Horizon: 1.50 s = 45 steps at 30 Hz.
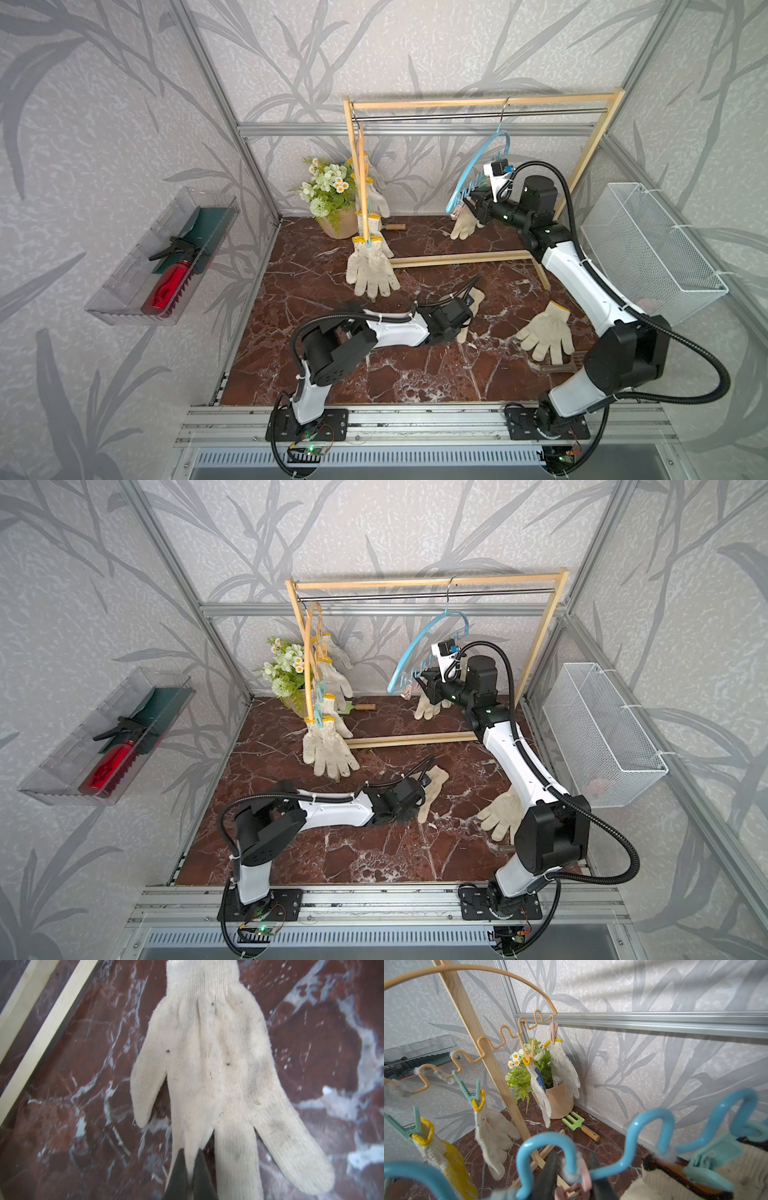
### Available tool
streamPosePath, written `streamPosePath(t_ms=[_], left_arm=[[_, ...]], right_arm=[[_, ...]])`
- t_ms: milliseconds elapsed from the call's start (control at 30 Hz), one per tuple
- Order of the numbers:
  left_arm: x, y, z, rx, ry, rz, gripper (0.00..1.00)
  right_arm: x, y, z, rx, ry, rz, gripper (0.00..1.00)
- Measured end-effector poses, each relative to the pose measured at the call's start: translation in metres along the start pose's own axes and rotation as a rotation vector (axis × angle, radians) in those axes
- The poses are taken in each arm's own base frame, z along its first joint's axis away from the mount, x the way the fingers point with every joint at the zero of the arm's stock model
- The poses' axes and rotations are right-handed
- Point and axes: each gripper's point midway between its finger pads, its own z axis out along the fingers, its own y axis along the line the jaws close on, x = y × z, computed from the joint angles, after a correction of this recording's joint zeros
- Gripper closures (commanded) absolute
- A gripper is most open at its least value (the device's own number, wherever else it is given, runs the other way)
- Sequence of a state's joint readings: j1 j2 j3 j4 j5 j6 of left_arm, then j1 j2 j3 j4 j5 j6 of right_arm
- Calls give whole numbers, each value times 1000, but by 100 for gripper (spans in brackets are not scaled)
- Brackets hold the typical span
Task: Clip the gloves onto a hanger to dry
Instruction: Move the glove to the center of the board, then pick up the glove from the center of the board.
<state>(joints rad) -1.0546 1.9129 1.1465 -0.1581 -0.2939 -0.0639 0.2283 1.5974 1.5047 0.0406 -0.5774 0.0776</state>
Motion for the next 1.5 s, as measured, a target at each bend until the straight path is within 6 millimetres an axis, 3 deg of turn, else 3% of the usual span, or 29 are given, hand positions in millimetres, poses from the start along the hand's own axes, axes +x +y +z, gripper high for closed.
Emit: streamPosePath(t_ms=[100, 167, 267, 367, 467, 567, 667, 867, 967, 1033, 1133, 1300, 1500], left_arm=[[16, 6, -14, -1, 28, -18, 92], [23, 8, -21, -1, 48, -24, 78], [23, 9, -25, 2, 55, -36, 73], [13, 11, -28, 3, 46, -46, 63], [-13, 12, -27, 11, 9, -68, 63], [-43, 13, -18, 18, -27, -93, 63], [-57, 15, -2, 25, -26, -110, 60], [-42, 14, 32, 41, 69, -105, 57], [-32, 12, 41, 50, 106, -97, 54], [-37, 10, 40, 60, 104, -93, 53], [-39, 7, 44, 70, 110, -90, 57], [-39, 3, 46, 86, 113, -93, 100], [-36, 5, 42, 81, 93, -123, 100]], right_arm=[[0, 0, 0, 0, 0, 0, 75], [0, 0, 0, 0, 0, 0, 75], [0, 0, 0, 0, 0, 1, 75], [0, 0, 0, 0, -1, 0, 75], [0, 0, 0, 0, -1, 0, 75], [0, 0, 0, 0, 0, 0, 75], [0, 0, 0, 0, -1, 0, 75], [0, 0, 0, 0, 0, 0, 75], [0, 0, 0, 0, 0, 0, 75], [0, 0, 0, 0, 0, 0, 75], [0, 0, 0, 0, 0, 0, 75], [0, 0, 0, 0, -1, 0, 75], [0, 0, 0, 0, -1, 0, 75]])
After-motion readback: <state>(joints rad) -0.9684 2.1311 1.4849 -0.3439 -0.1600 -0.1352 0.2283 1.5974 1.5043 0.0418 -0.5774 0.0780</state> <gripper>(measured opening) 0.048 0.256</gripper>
